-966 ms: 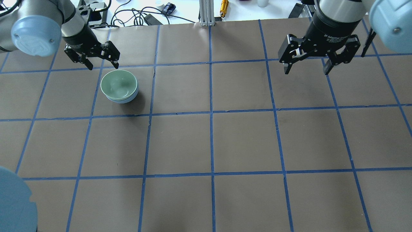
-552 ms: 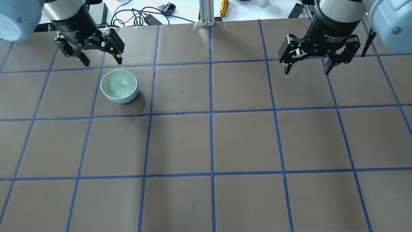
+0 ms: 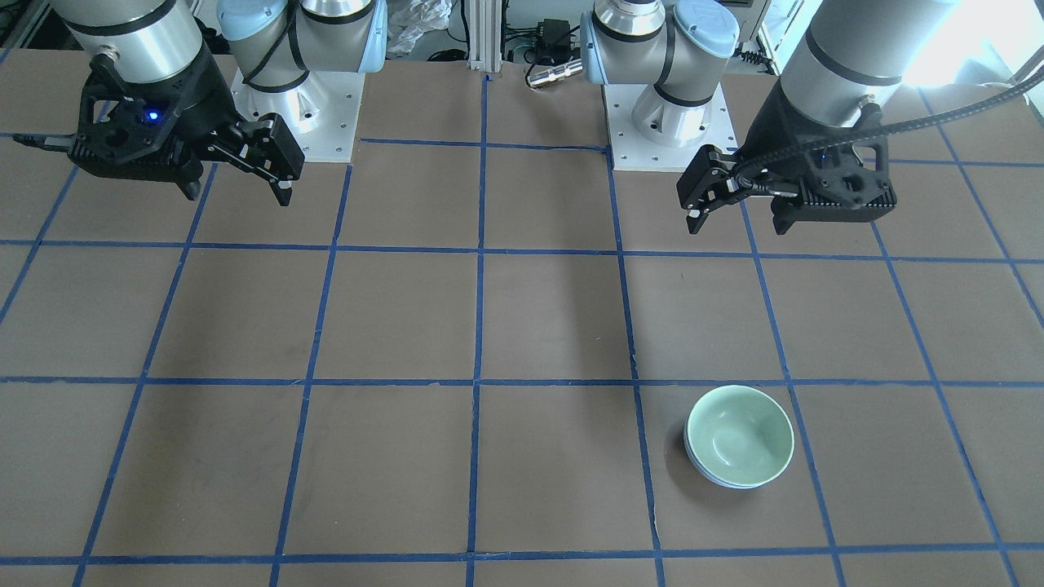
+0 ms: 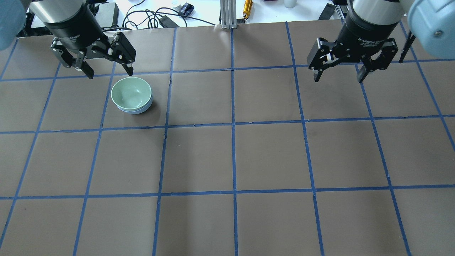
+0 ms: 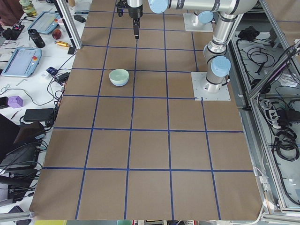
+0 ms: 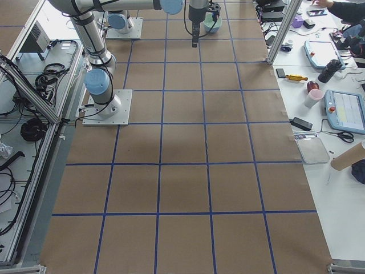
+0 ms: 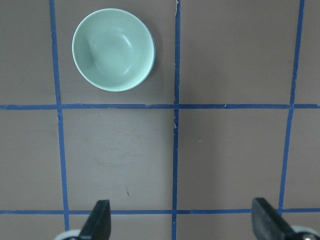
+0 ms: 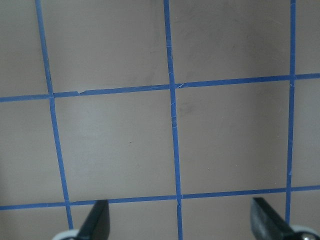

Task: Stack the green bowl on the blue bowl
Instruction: 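Open the left gripper and raise it away from the stacked bowls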

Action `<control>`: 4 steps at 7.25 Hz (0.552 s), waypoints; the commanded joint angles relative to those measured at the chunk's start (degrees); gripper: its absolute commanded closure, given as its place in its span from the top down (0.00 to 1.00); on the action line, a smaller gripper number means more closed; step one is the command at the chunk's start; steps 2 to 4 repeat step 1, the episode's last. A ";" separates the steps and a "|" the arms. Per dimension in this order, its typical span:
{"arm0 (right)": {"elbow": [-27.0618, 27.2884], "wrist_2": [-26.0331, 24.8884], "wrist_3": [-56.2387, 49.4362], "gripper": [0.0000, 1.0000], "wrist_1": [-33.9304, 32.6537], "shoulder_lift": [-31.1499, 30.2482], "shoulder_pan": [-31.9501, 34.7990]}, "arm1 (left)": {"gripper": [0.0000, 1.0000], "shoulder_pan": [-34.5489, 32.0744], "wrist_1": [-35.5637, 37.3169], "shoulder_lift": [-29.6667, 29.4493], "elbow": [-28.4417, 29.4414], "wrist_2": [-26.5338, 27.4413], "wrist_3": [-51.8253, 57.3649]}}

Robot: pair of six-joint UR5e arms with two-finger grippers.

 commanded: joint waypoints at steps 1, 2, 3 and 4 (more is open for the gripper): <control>-0.02 0.00 0.00 1.00 0.08 0.00 0.00 | 1.00 -0.03 0.11 0.11 -0.15 0.00 -0.12; -0.02 0.00 0.00 1.00 0.08 0.00 0.00 | 1.00 -0.03 0.11 0.11 -0.15 0.00 -0.12; -0.02 0.00 0.00 1.00 0.08 0.00 0.00 | 1.00 -0.03 0.11 0.11 -0.15 0.00 -0.12; -0.02 0.00 0.00 1.00 0.08 0.00 0.00 | 1.00 -0.03 0.11 0.11 -0.15 0.00 -0.12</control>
